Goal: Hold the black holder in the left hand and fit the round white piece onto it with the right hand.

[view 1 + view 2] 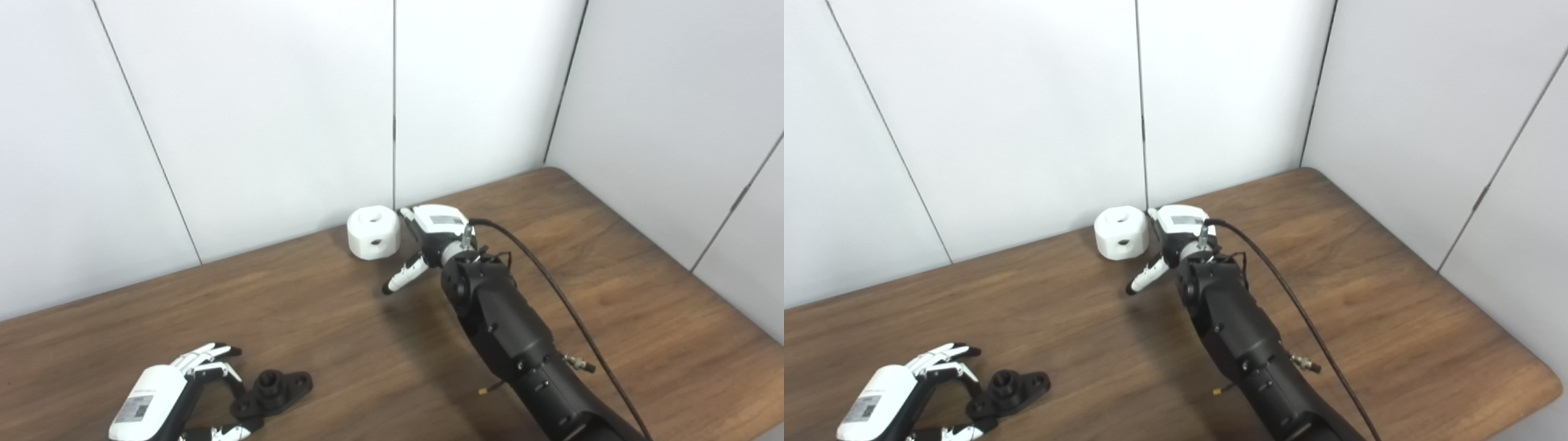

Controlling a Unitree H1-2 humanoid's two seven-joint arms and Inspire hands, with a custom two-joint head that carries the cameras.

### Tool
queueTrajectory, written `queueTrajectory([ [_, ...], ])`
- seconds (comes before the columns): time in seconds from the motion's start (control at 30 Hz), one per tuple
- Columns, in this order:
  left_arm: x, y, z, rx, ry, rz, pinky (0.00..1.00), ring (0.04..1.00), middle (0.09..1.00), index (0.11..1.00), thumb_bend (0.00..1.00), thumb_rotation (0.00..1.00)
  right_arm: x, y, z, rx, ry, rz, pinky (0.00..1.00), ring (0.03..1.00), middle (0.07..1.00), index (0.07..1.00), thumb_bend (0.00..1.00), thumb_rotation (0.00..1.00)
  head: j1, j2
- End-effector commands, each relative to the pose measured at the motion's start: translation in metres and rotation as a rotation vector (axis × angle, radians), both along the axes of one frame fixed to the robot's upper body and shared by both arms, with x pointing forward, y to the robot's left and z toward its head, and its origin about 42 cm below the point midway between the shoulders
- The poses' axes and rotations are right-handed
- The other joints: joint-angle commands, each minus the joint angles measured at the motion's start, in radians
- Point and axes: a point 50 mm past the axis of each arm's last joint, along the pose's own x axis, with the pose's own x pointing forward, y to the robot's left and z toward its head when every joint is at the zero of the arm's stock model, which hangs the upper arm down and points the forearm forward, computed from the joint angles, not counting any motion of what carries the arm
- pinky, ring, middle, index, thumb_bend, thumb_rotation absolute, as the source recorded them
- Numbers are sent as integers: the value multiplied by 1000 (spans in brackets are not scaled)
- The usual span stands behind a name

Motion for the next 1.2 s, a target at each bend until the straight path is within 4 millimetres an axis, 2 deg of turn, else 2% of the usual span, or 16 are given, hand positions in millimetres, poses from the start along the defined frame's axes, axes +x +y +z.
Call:
queueTrajectory([
  [0.0,-18,19,-38,173,179,51,834,876,824,486,521,47,12,-4,33,-12,-112,-8,694,869,966,978,975,413,1,1],
  [0.37,-18,22,-40,166,174,56,832,875,822,485,522,47,22,-14,40,-51,-142,-31,682,841,944,972,964,380,9,7],
  [0.6,-13,22,-41,176,167,55,829,876,822,485,522,48,30,-15,65,-72,-188,-19,674,853,946,982,962,387,12,0],
  [0.77,-14,19,-42,164,172,51,833,878,823,486,522,47,37,-14,76,-89,-186,-9,659,841,934,960,968,379,18,-2],
  [0.93,-16,18,-42,165,177,54,832,877,824,485,522,47,42,-15,76,-92,-167,0,659,824,920,942,965,367,25,0],
  [1.17,-18,20,-42,168,178,61,844,882,827,486,522,48,47,-14,73,-72,-112,16,640,853,951,906,973,362,29,1],
])
